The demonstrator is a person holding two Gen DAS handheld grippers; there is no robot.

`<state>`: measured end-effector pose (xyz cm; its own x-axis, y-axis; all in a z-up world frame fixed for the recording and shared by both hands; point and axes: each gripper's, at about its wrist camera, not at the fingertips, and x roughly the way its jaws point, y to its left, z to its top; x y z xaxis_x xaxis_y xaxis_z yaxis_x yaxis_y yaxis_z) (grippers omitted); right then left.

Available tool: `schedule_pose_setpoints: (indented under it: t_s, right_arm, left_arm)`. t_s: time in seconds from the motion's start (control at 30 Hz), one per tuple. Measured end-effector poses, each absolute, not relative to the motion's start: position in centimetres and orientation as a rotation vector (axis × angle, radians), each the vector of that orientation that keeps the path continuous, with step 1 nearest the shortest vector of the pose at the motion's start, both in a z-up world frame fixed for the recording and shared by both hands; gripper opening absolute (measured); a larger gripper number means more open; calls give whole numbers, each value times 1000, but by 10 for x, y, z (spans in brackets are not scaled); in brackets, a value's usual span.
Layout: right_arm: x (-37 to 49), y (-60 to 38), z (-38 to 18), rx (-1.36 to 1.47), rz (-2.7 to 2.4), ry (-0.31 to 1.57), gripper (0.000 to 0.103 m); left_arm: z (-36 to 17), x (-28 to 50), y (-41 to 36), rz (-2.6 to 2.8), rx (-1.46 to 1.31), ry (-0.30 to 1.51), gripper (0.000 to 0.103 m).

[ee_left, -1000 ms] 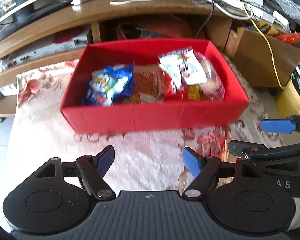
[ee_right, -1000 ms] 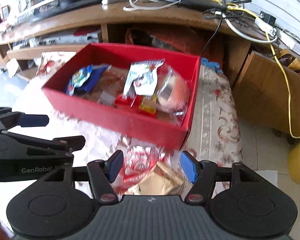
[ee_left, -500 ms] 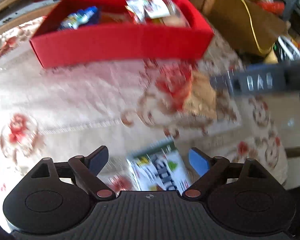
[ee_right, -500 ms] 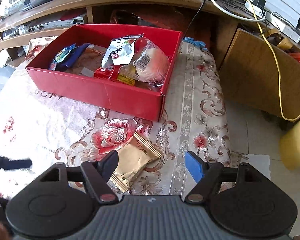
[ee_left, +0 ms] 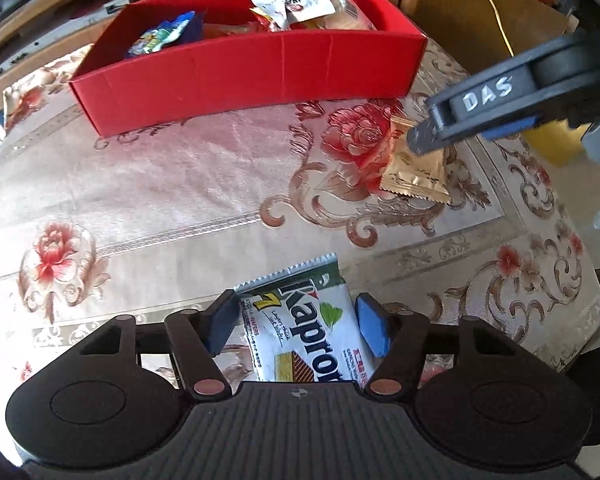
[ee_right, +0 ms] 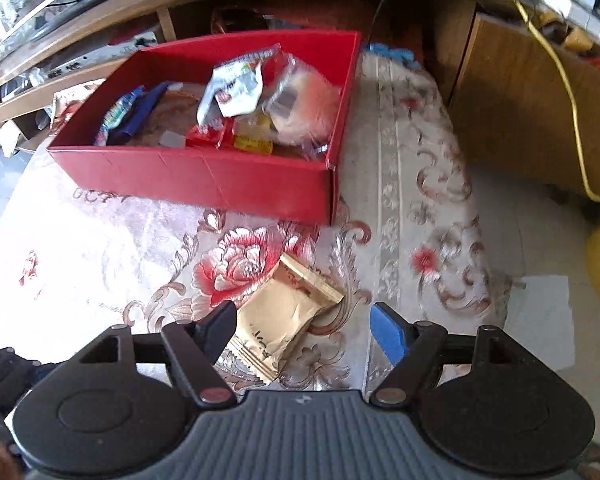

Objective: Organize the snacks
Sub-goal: 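Move left tool to the green Kaprons wafer while right tool approaches the gold sachet, then grasp the Kaprons wafer with left tool while right tool grasps the gold sachet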

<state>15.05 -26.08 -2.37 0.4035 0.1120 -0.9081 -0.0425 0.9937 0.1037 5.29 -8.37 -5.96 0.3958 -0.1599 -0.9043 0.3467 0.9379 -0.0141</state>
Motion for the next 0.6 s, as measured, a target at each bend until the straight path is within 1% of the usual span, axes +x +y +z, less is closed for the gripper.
schedule_pose_setpoints:
  t_s: [0.3,0.33,0.4,0.43,0.5,0.57,0.6]
  right_arm:
    - [164,-246,-47,136,55,1212,71]
    - [166,-244,-48,136,46,1208,75]
    - [170,-239,-49,121,25,1194,77]
    - [171,-236,-51,115,19,1192,82]
    - [170,-231,-53,92,22,1189,87]
    - [169,-227,-56,65,29,1195,99]
    - [170,-225,-60,51,27,1211,103]
  left_arm:
    - [-62,60,-75,-340,142,1121,70]
    - [-63,60,-76,-342,142,1121,71]
    - [-63,60,-77,-346,148,1120,71]
    - [-63,59,-77,-349,150,1120,72]
    - [-64,59,-77,-356,151,1119,74]
    - [-64,59,-76,-362,149,1119,76]
    - [-63,58,-76,-363,147,1120,77]
